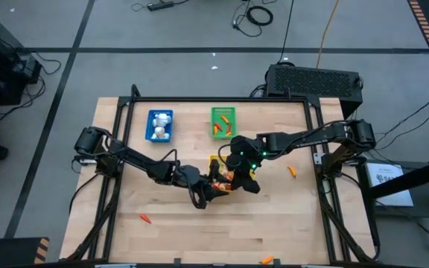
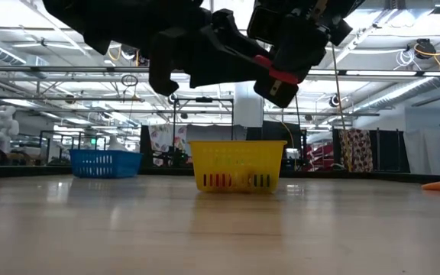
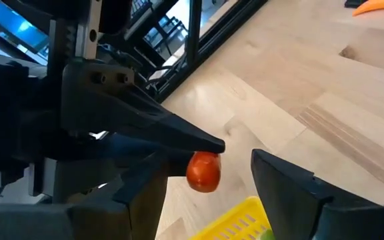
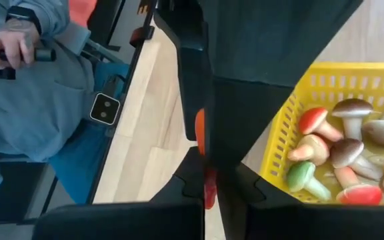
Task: Sort produce into baskets
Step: Put the red chili pepper into the green bin
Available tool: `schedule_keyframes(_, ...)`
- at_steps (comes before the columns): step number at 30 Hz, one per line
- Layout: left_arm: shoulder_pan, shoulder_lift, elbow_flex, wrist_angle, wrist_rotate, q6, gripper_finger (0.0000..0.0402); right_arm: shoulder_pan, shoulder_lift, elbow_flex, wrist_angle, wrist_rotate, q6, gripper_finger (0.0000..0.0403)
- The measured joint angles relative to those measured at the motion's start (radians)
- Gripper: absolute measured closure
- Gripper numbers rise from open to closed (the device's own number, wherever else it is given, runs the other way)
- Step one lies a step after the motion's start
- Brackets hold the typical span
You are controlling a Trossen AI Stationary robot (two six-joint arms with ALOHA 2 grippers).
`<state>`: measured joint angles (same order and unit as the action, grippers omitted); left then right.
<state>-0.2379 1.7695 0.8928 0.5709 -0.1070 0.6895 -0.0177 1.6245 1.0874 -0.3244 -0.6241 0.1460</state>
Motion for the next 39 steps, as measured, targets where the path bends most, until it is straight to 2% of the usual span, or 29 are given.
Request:
schedule_keyframes(4, 0.001, 0.000, 0.000, 0.000, 0.000, 0.006, 0.0187, 0.000, 0.000, 0.000, -0.002, 0.001, 0.000, 0.0394)
schedule_keyframes(8, 0.002, 0.000, 0.000, -0.001, -0.004, 0.005, 0.0217, 0.000, 0.000, 0.000, -0.002, 0.001, 0.000, 0.0394)
schedule_keyframes(20, 0.001, -0.001, -0.001, -0.007, -0.052, 0.004, 0.0375, -0.001, 0.000, 0.000, -0.006, 0.002, 0.018, 0.0394)
schedule_keyframes(24, 0.002, -0.001, -0.003, -0.015, -0.062, 0.003, 0.0382, 0.001, 0.000, 0.000, -0.006, 0.062, 0.062, 0.0383)
schedule_keyframes(29, 0.003, 0.000, -0.003, -0.023, -0.100, 0.004, 0.0381, -0.008, -0.002, 0.000, -0.036, 0.126, 0.086, 0.0336)
schedule_keyframes(32, 0.004, 0.002, -0.003, -0.030, -0.166, -0.014, 0.0381, -0.025, -0.002, 0.002, -0.100, 0.194, 0.094, 0.0300)
schedule_keyframes(39, 0.066, -0.002, -0.001, -0.038, -0.272, -0.082, 0.0381, -0.052, -0.002, 0.000, -0.310, 0.247, 0.100, 0.0244)
